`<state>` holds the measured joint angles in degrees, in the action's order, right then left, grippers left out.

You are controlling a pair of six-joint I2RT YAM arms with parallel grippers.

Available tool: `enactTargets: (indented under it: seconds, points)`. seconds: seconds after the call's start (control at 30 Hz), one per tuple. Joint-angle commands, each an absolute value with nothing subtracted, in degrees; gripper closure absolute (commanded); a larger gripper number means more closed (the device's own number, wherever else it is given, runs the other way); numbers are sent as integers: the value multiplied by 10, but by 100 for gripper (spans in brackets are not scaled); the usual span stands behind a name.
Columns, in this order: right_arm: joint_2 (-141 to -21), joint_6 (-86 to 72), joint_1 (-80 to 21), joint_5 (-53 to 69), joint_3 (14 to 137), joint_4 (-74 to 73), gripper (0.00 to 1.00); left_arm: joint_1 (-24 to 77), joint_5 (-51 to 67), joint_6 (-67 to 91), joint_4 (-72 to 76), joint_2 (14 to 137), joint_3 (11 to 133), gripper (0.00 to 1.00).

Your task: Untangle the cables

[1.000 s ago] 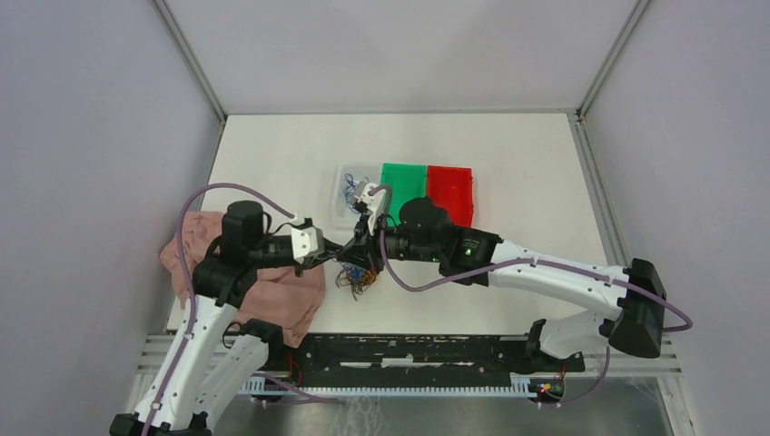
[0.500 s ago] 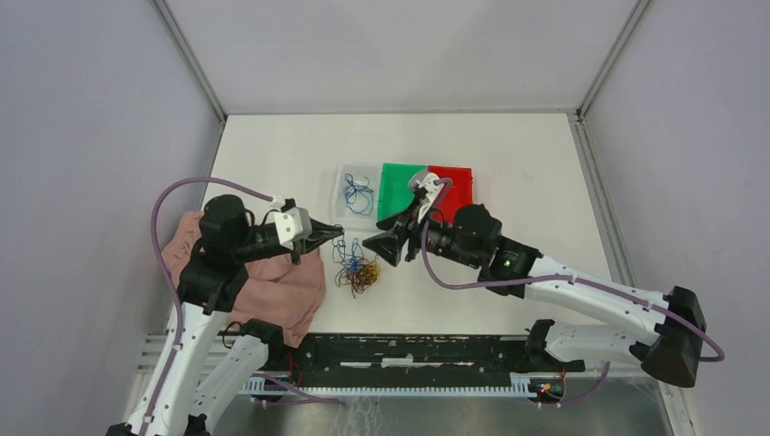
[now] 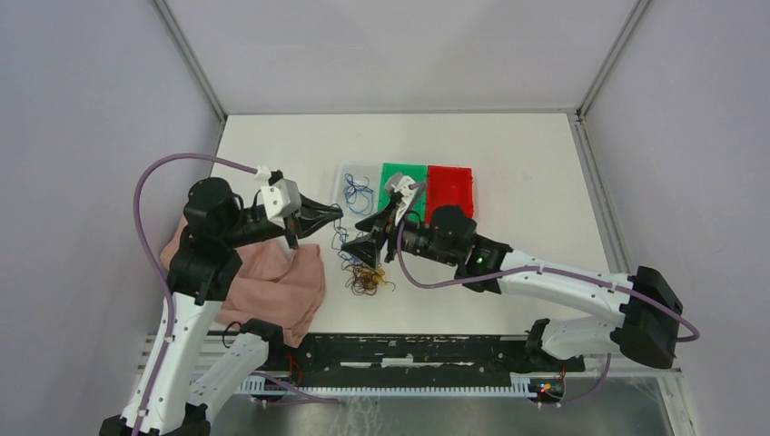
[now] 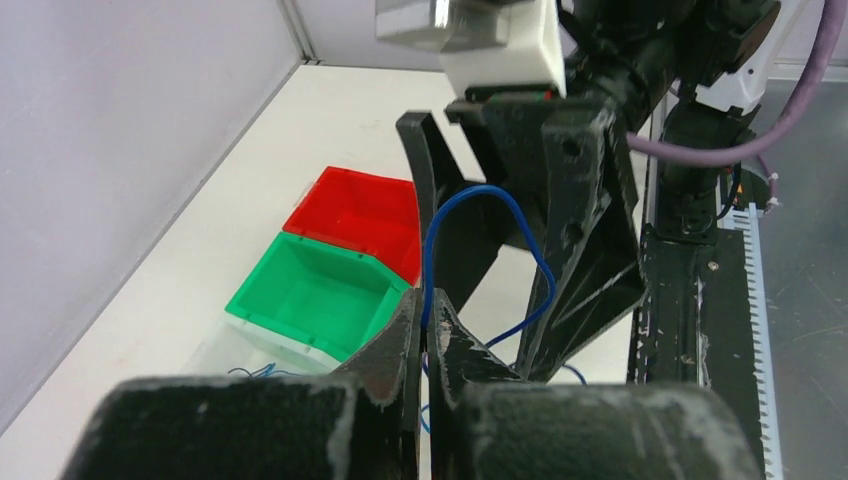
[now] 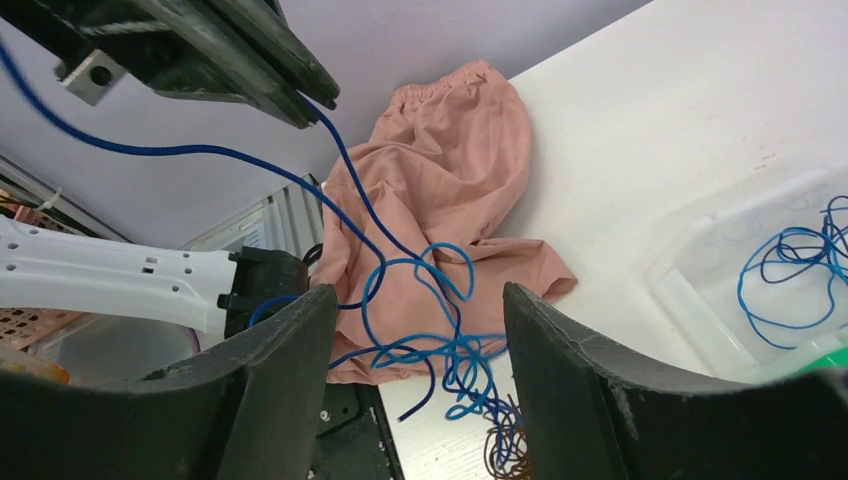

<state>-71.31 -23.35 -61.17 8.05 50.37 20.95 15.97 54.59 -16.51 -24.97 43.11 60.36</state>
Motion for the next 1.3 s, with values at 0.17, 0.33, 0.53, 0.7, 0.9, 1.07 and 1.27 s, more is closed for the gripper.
enactTargets:
  seconds: [0.17,0.33,0.53,0.7,0.9,1.07,1.27]
  points:
    - [-781,-208,-627,22,551,245,44,164,582,-110,-222,445,658,97]
    - [-799,-200,-628,-22,517,258,48,163,600,-84,-222,453,695,97]
    - [-827,-214,-627,-27,474,298,49,164,615,-54,-222,468,757,97]
    - [-855,-229,-627,-30,456,317,48,163,618,-43,-222,483,805,97]
    - [-873,-238,-630,-31,443,333,49,163,613,-47,-222,496,847,97]
    - [-879,-246,-634,-52,420,342,50,163,604,-51,-208,507,878,97]
    - [-884,-250,-636,-89,379,354,51,163,583,-76,-193,525,928,97]
